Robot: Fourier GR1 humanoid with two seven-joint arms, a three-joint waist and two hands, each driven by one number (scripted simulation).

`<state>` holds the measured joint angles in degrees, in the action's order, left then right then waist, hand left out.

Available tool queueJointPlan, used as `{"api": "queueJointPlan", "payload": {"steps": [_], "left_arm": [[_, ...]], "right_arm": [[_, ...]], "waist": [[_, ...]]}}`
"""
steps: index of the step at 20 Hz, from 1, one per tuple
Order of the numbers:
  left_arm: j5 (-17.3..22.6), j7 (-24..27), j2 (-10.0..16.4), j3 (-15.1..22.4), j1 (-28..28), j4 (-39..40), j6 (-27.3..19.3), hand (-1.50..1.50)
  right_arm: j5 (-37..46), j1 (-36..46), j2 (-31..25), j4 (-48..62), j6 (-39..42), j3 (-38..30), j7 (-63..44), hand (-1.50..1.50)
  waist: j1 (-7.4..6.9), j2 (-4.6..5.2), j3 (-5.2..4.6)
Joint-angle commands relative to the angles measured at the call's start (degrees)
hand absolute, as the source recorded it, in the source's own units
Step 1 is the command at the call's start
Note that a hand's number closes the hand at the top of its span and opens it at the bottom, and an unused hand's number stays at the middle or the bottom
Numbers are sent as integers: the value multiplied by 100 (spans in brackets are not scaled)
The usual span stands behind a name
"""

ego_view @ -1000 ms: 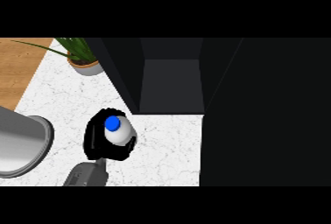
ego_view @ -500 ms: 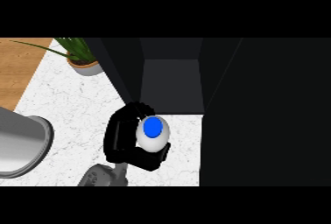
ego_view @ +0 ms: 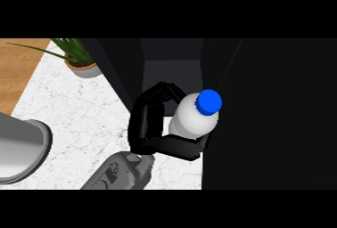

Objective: Pick up the bottled water, place it into the cabinet and close the cabinet

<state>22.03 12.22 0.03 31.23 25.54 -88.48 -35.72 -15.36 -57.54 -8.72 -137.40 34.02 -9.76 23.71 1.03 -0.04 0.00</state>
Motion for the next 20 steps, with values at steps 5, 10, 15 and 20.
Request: {"api": "queueJointPlan", "payload": {"steps": [5, 10, 15, 20], "left_arm": [[-102, -188, -3, 48, 1172, 899, -995, 150], [272, -107, -3, 110, 1735, 1564, -1319, 150], [317, 97, -3, -453, 2176, 2488, -724, 150], [351, 459, -3, -674, 2434, 3475, -433, 150]], "right_arm": [[-843, 22, -106, -699, -67, -324, -591, -150], [-645, 252, 24, -628, -111, -251, -643, -150], [-898, 84, -51, -753, -24, -495, -686, -150], [-621, 452, 44, -177, 98, -424, -462, -150]], "waist": [[22, 17, -2], [40, 31, -3], [54, 38, -5], [87, 43, -1]]}}
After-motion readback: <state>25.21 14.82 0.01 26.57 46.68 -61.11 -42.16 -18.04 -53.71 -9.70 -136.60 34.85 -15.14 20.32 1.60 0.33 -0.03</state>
